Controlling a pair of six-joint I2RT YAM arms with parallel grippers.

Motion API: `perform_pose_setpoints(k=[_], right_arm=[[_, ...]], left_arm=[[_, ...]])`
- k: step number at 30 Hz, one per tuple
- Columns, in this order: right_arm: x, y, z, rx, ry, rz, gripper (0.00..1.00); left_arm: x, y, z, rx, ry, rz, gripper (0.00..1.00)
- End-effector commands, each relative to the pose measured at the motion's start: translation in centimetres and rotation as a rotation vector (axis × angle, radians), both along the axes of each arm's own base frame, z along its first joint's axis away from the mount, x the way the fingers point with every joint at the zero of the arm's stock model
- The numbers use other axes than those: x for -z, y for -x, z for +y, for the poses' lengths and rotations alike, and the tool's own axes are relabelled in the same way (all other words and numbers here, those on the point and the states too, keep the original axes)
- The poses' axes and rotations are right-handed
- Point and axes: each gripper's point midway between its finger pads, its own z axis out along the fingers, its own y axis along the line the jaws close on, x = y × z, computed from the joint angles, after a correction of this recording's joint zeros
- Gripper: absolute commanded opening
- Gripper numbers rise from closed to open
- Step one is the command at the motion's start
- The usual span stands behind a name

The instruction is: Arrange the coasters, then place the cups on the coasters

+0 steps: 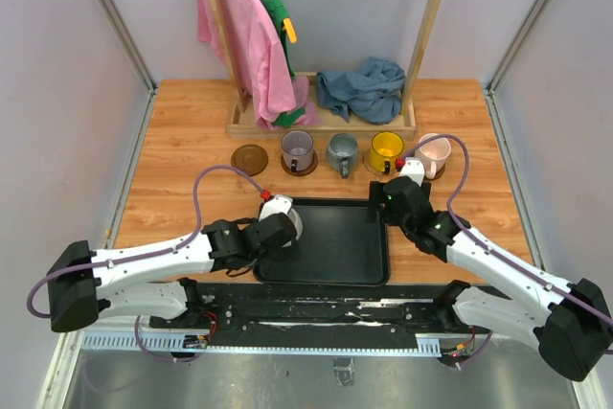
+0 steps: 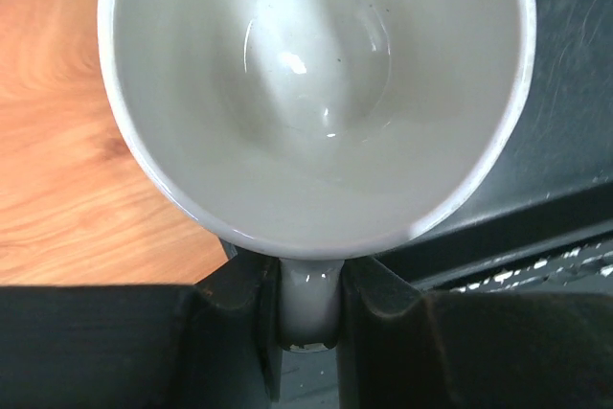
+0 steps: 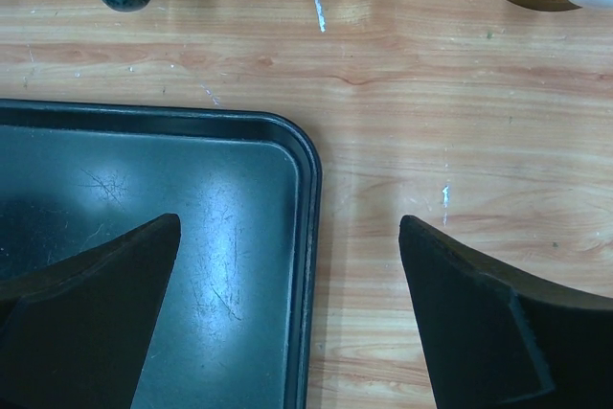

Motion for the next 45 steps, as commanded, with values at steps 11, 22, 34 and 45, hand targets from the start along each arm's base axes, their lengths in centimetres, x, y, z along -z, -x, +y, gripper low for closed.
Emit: perform_pose_setpoints(k=[11, 22, 34, 45], right_arm=[[-0.5, -0.8, -0.7, 0.000, 0.027, -0.052, 0.98], [-1.8, -0.9, -2.1, 0.031, 0.070, -0.094, 0.98], [-2.9, -0.9, -2.6, 0.048, 0.066, -0.112, 0.98], [-2.8, -0.8, -2.3, 0.046, 0.049, -0.094, 0.98]], left_arm=[[-4.8, -7.3, 4.9, -0.318, -0.065, -0.254, 0.15], [-6.5, -17.2, 9.1, -0.439, -0.036, -0.318, 0.13], [-3.9, -25.5, 9.6, -0.417, -0.069, -0.256, 0.02], [-3.3, -28.1, 9.8, -0.414, -0.053, -0.227, 0.01]])
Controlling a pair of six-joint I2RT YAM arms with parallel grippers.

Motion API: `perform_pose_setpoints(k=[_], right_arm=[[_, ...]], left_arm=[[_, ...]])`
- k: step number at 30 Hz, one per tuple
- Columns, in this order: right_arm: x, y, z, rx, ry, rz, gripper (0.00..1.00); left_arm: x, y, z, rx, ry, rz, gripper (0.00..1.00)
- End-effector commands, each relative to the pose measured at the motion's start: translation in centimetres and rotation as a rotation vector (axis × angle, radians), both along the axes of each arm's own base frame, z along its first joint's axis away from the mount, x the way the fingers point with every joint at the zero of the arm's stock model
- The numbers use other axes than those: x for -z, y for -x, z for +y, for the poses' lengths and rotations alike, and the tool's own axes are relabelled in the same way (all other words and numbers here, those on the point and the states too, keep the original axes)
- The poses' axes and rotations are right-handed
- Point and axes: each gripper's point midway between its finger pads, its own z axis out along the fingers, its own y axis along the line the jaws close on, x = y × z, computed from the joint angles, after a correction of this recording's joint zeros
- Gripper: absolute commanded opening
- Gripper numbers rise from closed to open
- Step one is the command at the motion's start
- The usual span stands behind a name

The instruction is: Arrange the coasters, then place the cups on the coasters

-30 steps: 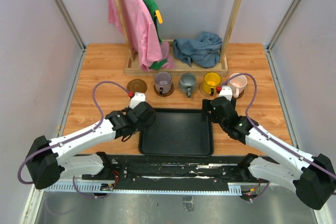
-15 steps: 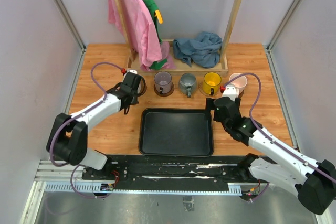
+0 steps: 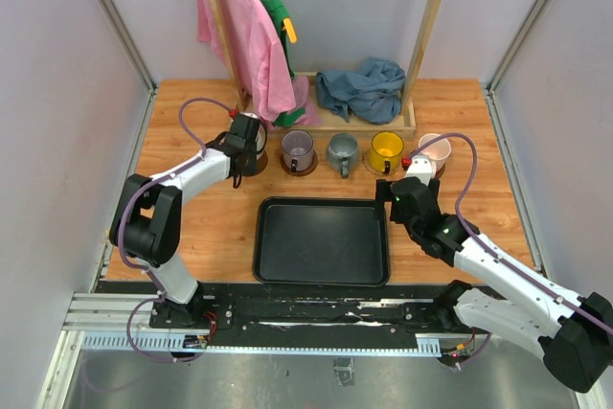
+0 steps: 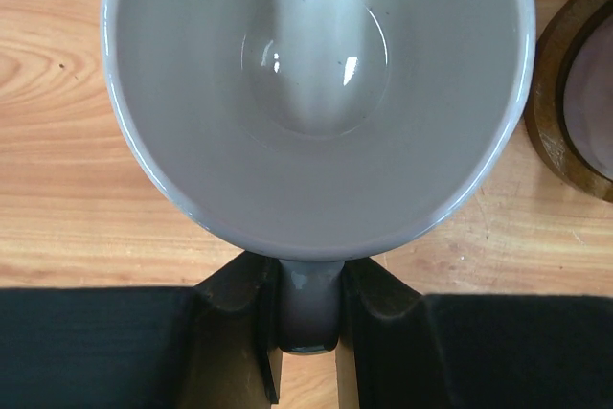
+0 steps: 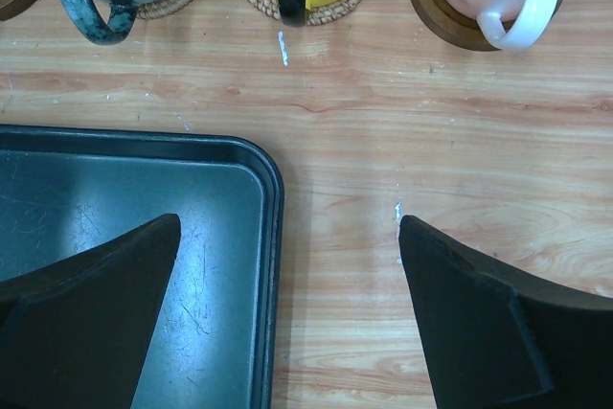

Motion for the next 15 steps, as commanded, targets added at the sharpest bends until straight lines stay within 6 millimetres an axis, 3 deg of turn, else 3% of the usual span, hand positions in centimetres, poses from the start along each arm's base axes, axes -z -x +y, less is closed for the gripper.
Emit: perform_pose_setpoints(k=[1, 15], right_arm=[[-0.9, -0.3, -0.4, 0.028, -0.009, -0.008, 0.98], [-0.6, -0.7, 0.3, 0.014, -0.011, 0.010, 0.98]], left_arm=[[-3.2, -3.4, -0.1, -0.011, 0.050, -0.128, 0.01], [-1.6, -2.9, -0.3, -0.009, 0.095, -0.105, 0.01]])
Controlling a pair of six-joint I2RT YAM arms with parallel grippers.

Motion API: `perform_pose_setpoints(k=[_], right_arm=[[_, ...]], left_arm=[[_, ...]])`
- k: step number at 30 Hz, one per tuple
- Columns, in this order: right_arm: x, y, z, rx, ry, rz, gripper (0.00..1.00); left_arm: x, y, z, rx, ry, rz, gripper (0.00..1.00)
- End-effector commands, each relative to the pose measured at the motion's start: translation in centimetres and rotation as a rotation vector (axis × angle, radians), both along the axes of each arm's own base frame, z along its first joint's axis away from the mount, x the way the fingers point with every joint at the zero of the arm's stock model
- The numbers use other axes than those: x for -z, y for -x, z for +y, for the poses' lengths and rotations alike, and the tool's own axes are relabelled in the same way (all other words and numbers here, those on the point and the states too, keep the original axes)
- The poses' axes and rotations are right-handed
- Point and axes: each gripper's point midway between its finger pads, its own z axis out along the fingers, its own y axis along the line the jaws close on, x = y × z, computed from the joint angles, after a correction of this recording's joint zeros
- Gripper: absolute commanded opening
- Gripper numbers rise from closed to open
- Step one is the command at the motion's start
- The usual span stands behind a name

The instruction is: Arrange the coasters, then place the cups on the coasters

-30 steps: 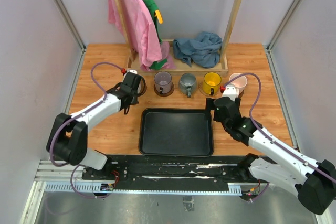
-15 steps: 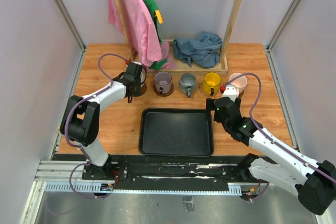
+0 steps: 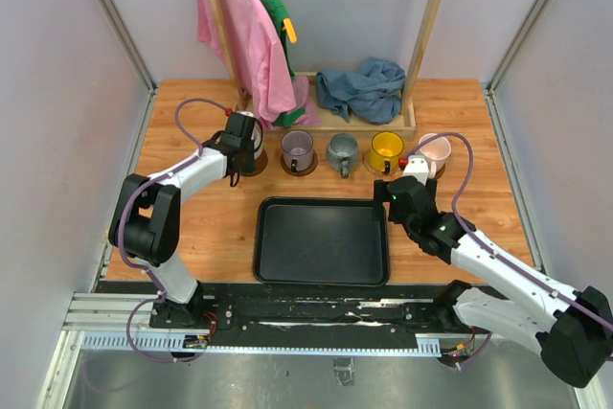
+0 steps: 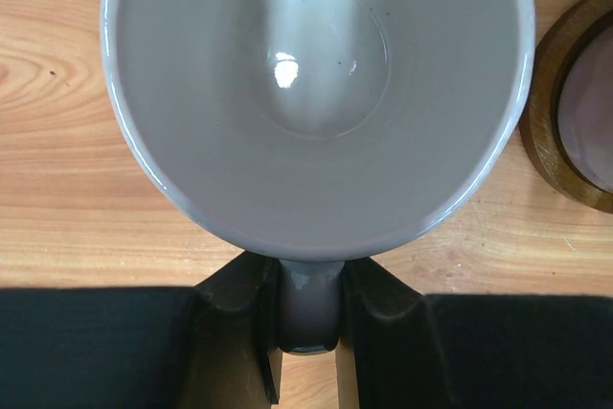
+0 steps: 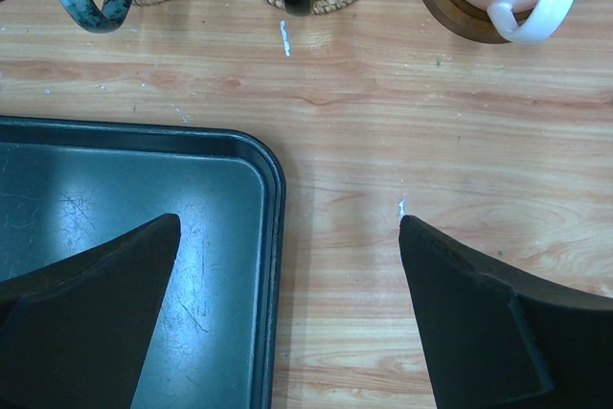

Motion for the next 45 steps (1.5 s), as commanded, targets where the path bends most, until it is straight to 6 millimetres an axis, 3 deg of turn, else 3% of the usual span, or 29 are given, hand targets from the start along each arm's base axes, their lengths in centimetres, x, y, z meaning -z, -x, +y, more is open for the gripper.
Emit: perform_pose_setpoints(k=[1, 14, 35, 45], right_arm=[[-1.2, -0.6, 0.1, 0.020, -0.023, -0.015, 0.98], [-0.8, -0.5, 0.2, 0.014, -0.025, -0.004, 0.98], [-0.2, -0.4, 0.2, 0.014, -0.021, 0.008, 0.98], [0.0, -0.4, 1.0, -0.016, -0.042, 0.019, 0.98]], left_arm=[[-1.4, -2.0, -0.7, -0.006, 0.051, -0.096, 0.01], [0.4, -1.0, -0.5, -0.012, 0.048, -0.049, 0.00], [1.4, -0.8, 0.2, -0.055, 0.020, -0.025, 0.01], [0.7, -0.5, 0.3, -0.064, 0.028, -0.038, 0.40]])
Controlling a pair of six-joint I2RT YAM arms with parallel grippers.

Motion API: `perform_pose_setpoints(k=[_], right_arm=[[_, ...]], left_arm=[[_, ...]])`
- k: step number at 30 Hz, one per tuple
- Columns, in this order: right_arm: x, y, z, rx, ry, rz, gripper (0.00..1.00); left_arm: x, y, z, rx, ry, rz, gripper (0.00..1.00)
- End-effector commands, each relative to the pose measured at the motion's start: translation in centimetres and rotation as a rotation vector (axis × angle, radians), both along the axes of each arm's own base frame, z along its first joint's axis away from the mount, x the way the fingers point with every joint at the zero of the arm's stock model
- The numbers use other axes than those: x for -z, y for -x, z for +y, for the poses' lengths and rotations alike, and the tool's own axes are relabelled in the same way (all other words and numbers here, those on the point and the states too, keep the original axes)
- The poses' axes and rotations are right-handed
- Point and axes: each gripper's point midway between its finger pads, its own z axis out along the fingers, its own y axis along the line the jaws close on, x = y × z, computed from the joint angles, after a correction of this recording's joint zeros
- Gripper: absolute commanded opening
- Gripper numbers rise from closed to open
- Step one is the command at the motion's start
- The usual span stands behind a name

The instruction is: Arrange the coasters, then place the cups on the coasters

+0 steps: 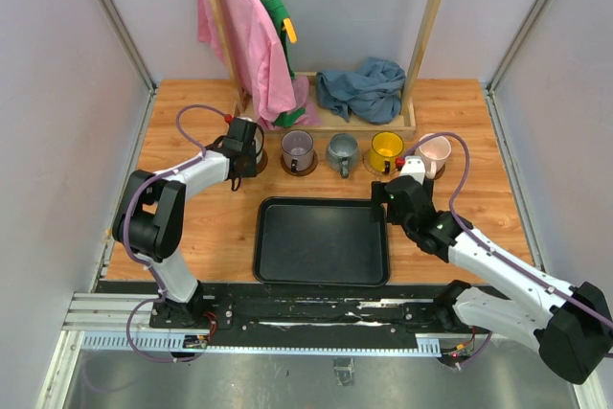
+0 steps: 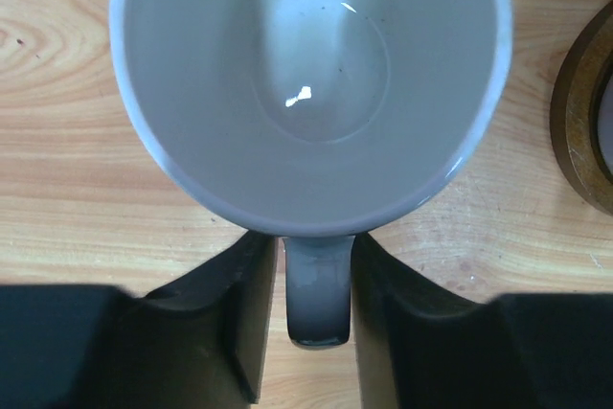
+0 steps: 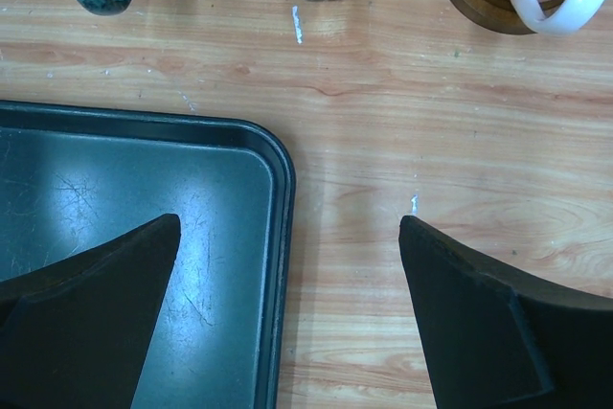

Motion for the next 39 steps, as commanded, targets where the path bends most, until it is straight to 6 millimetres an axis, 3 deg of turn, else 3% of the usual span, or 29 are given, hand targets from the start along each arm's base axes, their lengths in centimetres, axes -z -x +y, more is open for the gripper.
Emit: perform_pose_setpoints(k=[1, 6, 21, 39], right_arm=[[-0.8, -0.5, 0.5, 0.004, -0.044, -0.011, 0.98], [-0.7, -0.5, 0.5, 0.005, -0.045, -0.010, 0.98], [-0.6, -0.4, 0.5, 0.005, -0.052, -0.008, 0.98], [-0.2, -0.2, 0.7, 0.003, -0.062, 0.004, 0.98]], left_arm=[[-1.8, -1.1, 0.2, -0.027, 0.011, -0.073, 0.45], [-2.0, -0.9, 0.3, -0.030, 0.008, -0.074, 0.52], [-2.3, 0.2, 0.7, -0.033, 0.001, -0.063, 0.54], [-2.3, 2.1, 2.7, -0.086, -0.059, -0.052, 0.56]])
